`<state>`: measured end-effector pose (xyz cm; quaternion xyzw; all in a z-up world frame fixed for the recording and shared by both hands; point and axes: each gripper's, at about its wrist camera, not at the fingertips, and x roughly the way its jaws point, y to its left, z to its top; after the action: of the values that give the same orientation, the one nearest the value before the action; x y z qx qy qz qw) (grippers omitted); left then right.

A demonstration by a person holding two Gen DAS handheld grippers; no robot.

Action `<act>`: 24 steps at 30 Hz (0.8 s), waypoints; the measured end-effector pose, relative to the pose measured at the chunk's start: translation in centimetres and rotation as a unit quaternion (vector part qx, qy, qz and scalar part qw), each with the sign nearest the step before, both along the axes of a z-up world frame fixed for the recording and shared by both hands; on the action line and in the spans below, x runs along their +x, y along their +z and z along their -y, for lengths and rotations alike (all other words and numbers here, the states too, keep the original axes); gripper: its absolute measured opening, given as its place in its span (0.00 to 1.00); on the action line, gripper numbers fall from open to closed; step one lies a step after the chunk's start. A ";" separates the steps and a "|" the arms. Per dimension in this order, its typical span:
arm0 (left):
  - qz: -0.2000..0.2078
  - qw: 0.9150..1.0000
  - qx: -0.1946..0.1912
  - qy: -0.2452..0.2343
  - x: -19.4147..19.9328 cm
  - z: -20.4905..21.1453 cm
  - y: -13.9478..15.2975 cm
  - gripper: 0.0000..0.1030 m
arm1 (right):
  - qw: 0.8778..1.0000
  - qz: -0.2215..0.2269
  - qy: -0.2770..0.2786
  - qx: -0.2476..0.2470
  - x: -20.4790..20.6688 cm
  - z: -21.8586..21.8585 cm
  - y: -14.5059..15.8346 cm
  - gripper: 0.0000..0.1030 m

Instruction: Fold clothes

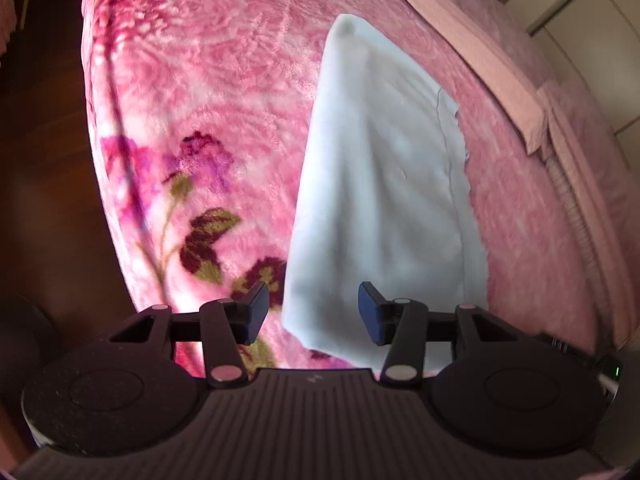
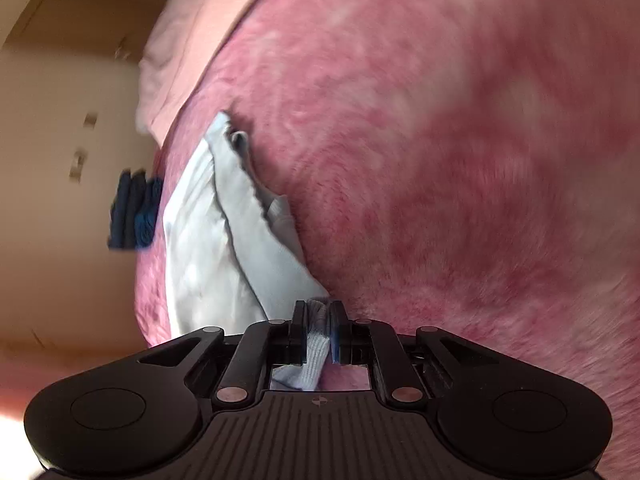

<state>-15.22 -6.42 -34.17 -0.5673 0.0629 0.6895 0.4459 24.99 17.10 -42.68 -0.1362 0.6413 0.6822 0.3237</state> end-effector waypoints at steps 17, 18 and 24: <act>0.053 0.998 0.014 -0.014 -1.4 -0.6 -4.0 0.50 | 0.996 0.072 0.035 0.028 2.3 1.4 1.3 0.47; 0.074 0.997 0.013 -0.014 -1.6 -0.7 -4.9 0.46 | 0.996 0.070 0.036 0.029 2.2 1.3 1.3 0.47; 0.112 0.992 0.031 -0.044 -2.1 -0.5 -7.1 0.19 | 0.995 0.079 0.063 0.025 1.5 0.6 2.0 0.48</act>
<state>-17.33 -5.91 -41.25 -0.6232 0.0159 0.6031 0.4976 26.49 16.45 -40.66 -0.2221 0.5868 0.7039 0.3329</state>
